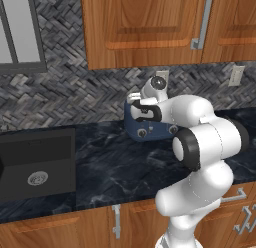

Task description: Start the toaster. Once the lever pops up, take the bread to the plate on the dining counter.

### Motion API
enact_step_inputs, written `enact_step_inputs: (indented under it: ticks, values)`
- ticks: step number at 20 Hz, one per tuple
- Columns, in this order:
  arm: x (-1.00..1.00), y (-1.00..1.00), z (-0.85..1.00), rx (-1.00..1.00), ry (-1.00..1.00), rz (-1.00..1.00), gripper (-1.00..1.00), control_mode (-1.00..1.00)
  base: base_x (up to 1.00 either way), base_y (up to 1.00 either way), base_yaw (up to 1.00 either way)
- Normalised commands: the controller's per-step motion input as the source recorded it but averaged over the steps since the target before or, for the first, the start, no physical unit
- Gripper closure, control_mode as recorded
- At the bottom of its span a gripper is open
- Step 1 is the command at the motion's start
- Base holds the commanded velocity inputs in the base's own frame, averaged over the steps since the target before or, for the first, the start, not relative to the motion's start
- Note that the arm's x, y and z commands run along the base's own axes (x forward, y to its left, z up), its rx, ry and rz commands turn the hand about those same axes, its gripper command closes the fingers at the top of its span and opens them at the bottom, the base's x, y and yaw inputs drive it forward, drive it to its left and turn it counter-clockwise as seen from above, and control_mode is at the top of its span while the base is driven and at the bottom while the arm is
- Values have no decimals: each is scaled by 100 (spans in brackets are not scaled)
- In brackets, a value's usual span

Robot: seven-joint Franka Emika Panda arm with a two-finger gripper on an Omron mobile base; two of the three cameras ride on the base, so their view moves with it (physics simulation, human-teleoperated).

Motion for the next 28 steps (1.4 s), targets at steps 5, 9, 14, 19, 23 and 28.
enact_step_inputs:
  ticks: [5,9,14,19,23,28]
  values:
    - [0,0,0,0,0,0,-100,-100,0,0,0]
    - [0,0,0,0,0,0,-100,-100,0,0,0]
    - [0,0,0,0,0,0,-100,-100,0,0,0]
    - [0,0,0,0,0,0,-100,-100,0,0,0]
    - [0,0,0,0,0,0,-100,-100,0,0,0]
    - [0,0,0,0,0,0,-100,-100,0,0,0]
